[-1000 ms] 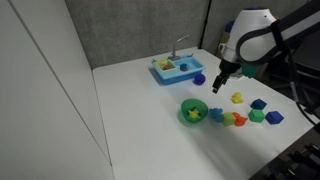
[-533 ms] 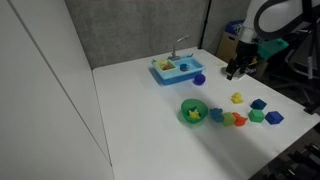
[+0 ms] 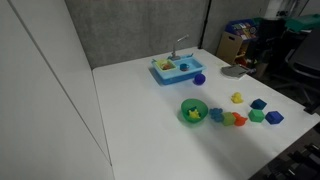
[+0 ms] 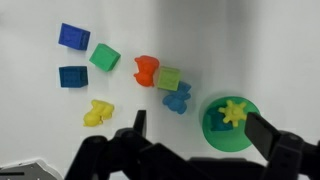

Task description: Put the round yellow toy in the bowl

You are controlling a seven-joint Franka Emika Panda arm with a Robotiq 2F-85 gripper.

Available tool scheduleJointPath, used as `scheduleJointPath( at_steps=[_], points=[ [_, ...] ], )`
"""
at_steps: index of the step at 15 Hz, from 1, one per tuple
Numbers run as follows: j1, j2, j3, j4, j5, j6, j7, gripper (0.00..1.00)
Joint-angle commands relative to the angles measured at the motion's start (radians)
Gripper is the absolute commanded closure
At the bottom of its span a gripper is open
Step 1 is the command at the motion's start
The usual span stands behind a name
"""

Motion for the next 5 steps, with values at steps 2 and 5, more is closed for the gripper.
scheduleJointPath(
  at_steps=[2, 5],
  points=[
    [-0.003, -0.033, 0.002, 0.002, 0.001, -0.049, 0.007, 0.00],
    [-0.003, -0.037, 0.003, 0.002, 0.001, -0.055, 0.007, 0.00]
  ],
)
